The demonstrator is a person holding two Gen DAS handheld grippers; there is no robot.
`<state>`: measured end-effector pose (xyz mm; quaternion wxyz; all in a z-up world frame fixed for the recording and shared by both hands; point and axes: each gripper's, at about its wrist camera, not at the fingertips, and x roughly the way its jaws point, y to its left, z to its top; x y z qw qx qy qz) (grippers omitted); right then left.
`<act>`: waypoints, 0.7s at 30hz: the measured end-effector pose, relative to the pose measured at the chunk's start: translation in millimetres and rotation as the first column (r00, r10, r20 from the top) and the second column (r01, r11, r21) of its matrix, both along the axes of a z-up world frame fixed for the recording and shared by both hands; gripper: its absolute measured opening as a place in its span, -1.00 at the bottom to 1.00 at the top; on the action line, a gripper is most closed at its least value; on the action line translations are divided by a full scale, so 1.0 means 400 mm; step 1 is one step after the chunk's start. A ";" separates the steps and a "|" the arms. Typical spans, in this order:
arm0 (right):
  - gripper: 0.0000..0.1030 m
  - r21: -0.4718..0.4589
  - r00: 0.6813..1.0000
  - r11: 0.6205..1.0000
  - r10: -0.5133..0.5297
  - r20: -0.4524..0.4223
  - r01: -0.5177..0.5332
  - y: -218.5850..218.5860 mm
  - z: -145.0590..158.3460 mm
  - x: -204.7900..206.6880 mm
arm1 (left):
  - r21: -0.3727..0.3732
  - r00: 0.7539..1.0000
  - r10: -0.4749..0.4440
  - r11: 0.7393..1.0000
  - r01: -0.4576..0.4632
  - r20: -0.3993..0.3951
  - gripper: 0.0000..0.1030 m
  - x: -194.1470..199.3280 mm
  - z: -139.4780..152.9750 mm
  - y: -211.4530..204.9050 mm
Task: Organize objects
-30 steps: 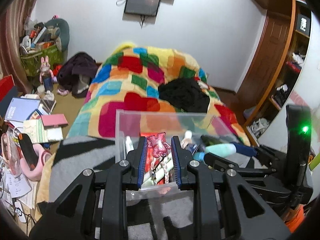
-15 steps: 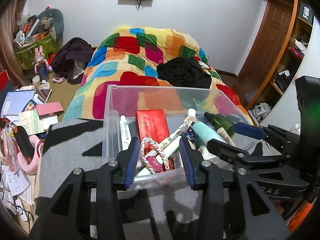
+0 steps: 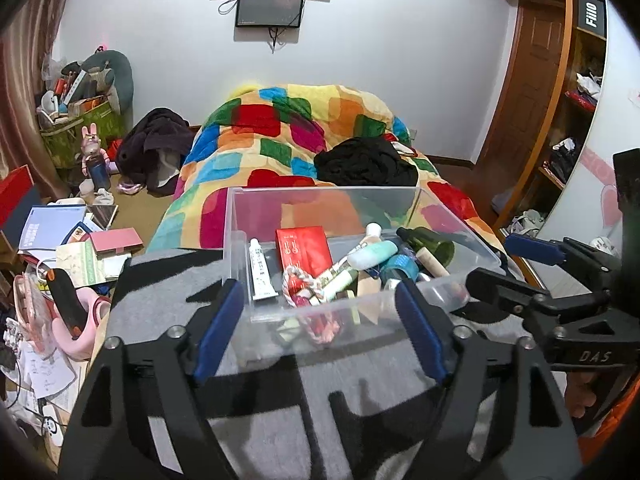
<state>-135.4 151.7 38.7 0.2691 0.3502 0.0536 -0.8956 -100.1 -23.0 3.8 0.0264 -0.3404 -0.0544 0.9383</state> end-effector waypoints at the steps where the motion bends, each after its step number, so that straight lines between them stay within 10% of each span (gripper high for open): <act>1: 0.64 0.003 1.000 1.000 0.000 -0.005 0.000 0.002 -0.002 0.007 | 0.003 1.000 0.001 1.000 -0.001 -0.001 0.66 0.007 -0.004 0.002; 21: 0.64 0.012 0.999 0.999 -0.043 -0.019 0.044 0.030 -0.036 0.047 | -0.013 1.000 0.013 1.000 -0.013 0.011 0.68 0.043 -0.051 0.033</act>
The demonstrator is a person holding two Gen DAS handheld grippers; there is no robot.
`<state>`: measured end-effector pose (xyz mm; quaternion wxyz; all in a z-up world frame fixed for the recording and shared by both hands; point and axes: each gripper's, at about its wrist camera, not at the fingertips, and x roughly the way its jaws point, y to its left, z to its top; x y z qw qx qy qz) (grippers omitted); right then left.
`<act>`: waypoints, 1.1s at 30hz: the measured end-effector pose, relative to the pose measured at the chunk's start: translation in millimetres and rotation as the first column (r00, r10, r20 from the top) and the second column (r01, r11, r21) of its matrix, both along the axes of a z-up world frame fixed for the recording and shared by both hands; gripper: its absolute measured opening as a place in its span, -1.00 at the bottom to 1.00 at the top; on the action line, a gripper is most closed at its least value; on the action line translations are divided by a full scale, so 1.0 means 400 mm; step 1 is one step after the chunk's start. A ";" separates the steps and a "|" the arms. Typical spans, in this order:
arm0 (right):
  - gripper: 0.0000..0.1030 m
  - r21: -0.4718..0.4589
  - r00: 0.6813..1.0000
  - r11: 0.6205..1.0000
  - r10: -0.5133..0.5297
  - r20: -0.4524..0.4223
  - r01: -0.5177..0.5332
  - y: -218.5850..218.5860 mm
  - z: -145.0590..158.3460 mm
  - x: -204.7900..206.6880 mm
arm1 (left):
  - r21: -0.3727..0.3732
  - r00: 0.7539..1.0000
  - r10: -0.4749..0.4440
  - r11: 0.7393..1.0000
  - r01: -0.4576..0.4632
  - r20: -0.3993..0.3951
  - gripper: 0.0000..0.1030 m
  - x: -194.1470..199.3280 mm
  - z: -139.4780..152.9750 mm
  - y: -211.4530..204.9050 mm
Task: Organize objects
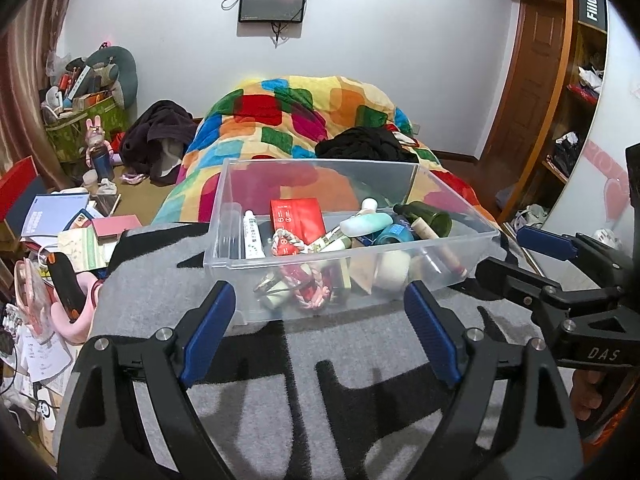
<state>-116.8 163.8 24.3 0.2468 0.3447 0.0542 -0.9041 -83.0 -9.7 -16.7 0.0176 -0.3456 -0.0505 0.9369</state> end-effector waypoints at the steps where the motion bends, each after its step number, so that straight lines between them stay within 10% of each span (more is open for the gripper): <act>1: 0.64 0.001 1.000 1.000 -0.001 0.001 0.001 0.000 -0.001 0.000 | -0.004 1.000 -0.001 1.000 0.001 -0.001 0.68 0.000 0.000 0.003; 33: 0.65 -0.010 1.000 1.000 -0.008 0.009 0.008 0.006 -0.001 0.004 | -0.023 1.000 0.000 1.000 -0.001 -0.022 0.84 0.010 0.015 0.017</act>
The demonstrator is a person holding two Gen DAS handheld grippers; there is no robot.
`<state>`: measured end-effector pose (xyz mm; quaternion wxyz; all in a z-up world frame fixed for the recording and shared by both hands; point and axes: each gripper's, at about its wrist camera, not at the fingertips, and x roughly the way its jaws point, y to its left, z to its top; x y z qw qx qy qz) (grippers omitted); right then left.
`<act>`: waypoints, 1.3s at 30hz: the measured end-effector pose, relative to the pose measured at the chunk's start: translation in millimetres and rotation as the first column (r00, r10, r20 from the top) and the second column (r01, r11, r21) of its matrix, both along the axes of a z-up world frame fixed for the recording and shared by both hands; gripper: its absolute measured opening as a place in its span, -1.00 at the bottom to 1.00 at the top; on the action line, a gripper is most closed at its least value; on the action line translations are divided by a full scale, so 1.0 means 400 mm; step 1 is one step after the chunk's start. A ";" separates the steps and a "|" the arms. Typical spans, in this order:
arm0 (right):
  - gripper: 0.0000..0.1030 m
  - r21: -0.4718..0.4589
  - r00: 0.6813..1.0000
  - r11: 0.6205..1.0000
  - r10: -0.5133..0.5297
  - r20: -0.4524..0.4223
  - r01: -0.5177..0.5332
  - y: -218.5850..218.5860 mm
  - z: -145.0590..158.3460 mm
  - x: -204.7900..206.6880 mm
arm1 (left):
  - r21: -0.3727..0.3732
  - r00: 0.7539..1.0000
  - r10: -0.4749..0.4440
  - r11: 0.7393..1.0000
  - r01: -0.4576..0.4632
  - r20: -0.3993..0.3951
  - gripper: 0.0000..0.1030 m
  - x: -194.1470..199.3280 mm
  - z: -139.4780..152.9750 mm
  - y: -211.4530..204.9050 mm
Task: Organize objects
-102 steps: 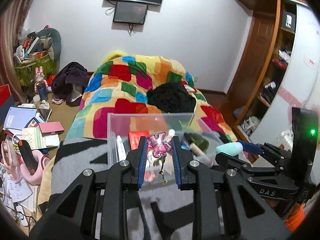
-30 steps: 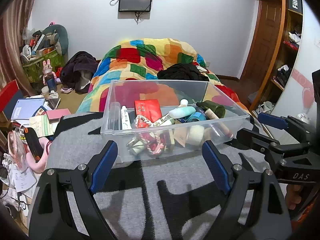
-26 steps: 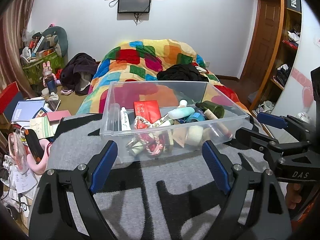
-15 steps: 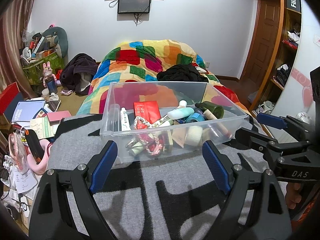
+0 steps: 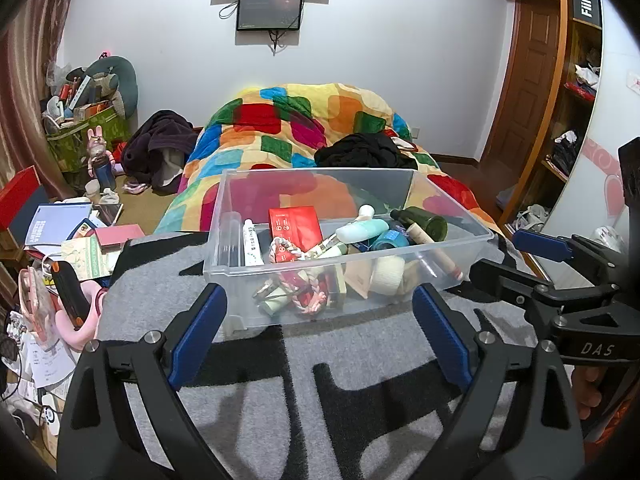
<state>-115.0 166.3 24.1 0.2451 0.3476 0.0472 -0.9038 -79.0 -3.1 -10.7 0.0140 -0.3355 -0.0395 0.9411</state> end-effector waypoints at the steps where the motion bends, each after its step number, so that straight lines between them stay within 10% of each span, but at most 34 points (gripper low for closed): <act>1: 0.65 0.000 1.000 1.000 0.000 -0.001 0.000 0.000 0.000 0.001 | 0.002 1.000 0.001 1.000 -0.001 0.002 0.84 0.000 0.000 0.000; 39: 0.66 -0.008 1.000 1.000 -0.006 0.001 0.006 0.000 -0.001 0.002 | 0.027 1.000 -0.011 1.000 0.011 0.005 0.87 0.006 -0.001 0.002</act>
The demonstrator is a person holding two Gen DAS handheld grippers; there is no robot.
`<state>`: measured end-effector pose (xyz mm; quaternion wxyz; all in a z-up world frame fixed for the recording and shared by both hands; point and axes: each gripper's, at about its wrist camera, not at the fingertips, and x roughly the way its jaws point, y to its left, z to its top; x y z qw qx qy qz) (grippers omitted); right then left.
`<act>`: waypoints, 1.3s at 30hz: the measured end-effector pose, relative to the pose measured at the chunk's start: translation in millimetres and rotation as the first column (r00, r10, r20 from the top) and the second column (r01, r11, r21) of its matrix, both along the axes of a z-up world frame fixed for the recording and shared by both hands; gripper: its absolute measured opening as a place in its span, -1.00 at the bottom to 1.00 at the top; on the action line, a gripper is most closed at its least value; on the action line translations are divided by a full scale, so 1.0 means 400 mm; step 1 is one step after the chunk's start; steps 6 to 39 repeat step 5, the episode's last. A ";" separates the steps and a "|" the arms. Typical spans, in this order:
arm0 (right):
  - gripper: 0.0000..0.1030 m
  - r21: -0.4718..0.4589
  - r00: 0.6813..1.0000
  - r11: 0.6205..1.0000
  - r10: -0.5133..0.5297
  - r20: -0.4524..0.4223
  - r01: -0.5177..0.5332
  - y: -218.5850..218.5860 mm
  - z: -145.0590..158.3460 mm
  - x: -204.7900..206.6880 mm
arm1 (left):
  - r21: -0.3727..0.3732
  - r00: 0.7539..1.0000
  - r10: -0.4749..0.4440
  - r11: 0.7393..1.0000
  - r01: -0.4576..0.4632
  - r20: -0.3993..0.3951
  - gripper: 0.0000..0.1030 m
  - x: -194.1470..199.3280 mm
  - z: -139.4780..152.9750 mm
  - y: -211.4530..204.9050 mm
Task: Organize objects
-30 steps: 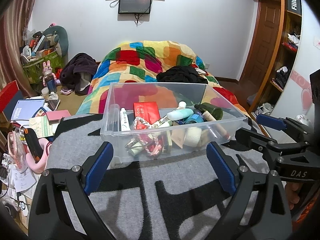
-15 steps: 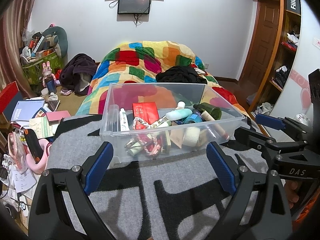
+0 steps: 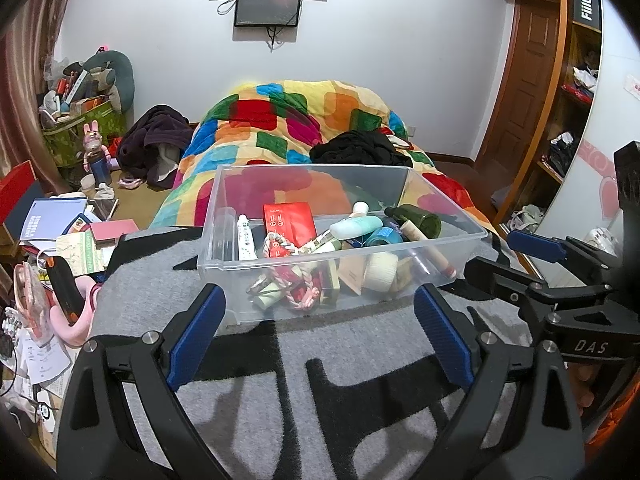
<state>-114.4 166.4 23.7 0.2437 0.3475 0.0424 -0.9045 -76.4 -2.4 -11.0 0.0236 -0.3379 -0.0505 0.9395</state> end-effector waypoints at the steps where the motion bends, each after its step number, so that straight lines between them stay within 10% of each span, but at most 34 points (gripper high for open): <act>1: 0.66 0.000 1.000 1.000 0.000 0.001 0.000 -0.002 -0.001 0.001 | 0.002 1.000 -0.001 1.000 0.001 -0.001 0.87 0.001 0.001 0.000; 39: 0.66 0.000 1.000 1.000 0.001 0.008 -0.001 -0.003 -0.009 0.001 | 0.002 1.000 0.004 1.000 -0.004 0.003 0.92 0.001 0.001 -0.002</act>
